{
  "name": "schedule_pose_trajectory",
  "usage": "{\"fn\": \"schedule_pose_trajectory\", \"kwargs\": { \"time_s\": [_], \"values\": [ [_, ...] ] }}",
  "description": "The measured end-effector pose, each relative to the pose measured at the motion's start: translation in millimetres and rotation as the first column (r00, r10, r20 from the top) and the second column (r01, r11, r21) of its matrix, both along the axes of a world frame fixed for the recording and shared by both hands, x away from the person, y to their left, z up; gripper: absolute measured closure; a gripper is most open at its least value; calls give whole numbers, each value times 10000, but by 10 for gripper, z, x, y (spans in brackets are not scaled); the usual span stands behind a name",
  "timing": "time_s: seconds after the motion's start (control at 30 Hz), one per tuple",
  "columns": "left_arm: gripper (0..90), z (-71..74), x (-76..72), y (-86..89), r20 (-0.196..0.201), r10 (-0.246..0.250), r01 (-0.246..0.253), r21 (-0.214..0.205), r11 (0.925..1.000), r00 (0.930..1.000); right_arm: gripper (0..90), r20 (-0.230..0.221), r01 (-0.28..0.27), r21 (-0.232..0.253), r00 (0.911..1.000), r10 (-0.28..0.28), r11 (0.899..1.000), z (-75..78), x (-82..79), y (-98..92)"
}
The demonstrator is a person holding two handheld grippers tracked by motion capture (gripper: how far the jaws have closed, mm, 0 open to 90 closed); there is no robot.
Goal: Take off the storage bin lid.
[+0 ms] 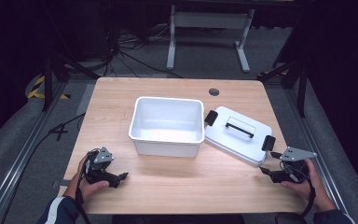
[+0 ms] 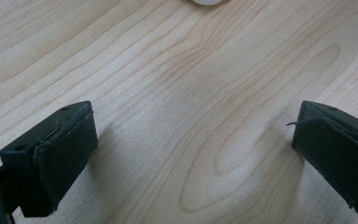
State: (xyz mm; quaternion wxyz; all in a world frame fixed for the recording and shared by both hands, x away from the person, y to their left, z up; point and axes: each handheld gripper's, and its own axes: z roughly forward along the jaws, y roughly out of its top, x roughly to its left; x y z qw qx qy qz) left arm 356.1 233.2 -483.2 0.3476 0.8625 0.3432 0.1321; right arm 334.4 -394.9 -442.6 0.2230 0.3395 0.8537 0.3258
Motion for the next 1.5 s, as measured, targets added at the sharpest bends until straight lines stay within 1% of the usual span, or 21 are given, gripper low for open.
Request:
{"fn": "schedule_pose_trajectory", "kwargs": {
  "time_s": [0.03, 0.07, 0.1, 0.13, 0.17, 0.2, 0.23, 0.27, 0.33, 0.5, 0.63, 0.7, 1.1, 1.2, 1.5],
  "values": [
    [5, 0, 0, 0, -3, 4, -4, -2, 10000, 10000, 239, -23, 91, 53, 10000, -91, 9999, -34, -3, -9],
    [4, 0, 1, 0, -12, -6, 6, -3, 10000, 10000, 239, -135, 201, 240, 9997, -197, 9995, -94, -12, -33],
    [4, 0, 1, 0, -12, -6, 6, -3, 10000, 10000, 238, -175, 259, 366, 9995, -253, 9990, -119, -17, -41],
    [4, 0, 0, -1, -57, -8, 8, -24, 10000, 10000, 236, -297, 394, 645, 9989, -376, 9971, -161, -23, -59],
    [3, -1, 0, -2, -69, -13, 13, -34, 10000, 10000, 228, -378, 473, 741, 9983, -445, 9961, -197, -28, -72],
    [3, -1, 1, -2, -68, -17, 16, -37, 10000, 10000, 219, -369, 557, 935, 9979, -525, 9941, -232, -33, -88],
    [2, 7, 3, 1, -73, -35, 35, 74, 10000, 10000, 218, -429, 643, 1121, 9973, -598, 9916, -245, -32, -101],
    [2, 6, 5, -1, -56, 0, 0, 59, 10000, 10000, 201, -571, 794, 1187, 9957, -731, 9897, -245, -30, -108],
    [2, 2, 3, -6, -94, 38, -38, -20, 10000, 9999, 194, -570, 885, 1168, 9950, -823, 9892, -246, -31, -109],
    [2, 1, 6, -8, -83, 48, -48, -24, 10000, 10000, 192, -629, 867, 1162, 9948, -798, 9894, -247, -26, -115],
    [2, 1, 11, -10, -88, 47, -47, -25, 10000, 10000, 192, -589, 945, 1160, 9944, -881, 9888, -249, -31, -111],
    [1, 5, 19, -8, -101, -30, 30, 15, 10000, 9999, 191, -610, 1001, 1181, 9938, -933, 9879, -249, -36, -107],
    [1, 5, 20, -10, -145, -24, 24, -1, 10000, 9999, 189, -587, 1003, 1156, 9938, -940, 9882, -249, -33, -109],
    [2, 4, 25, -11, -86, -9, 9, 1, 10000, 10000, 189, -588, 1004, 1165, 9938, -941, 9881, -250, -33, -108],
    [2, 6, 26, -12, -89, -11, 11, 18, 10000, 10000, 188, -598, 1012, 1180, 9937, -946, 9878, -250, -33, -106]
  ]
}}
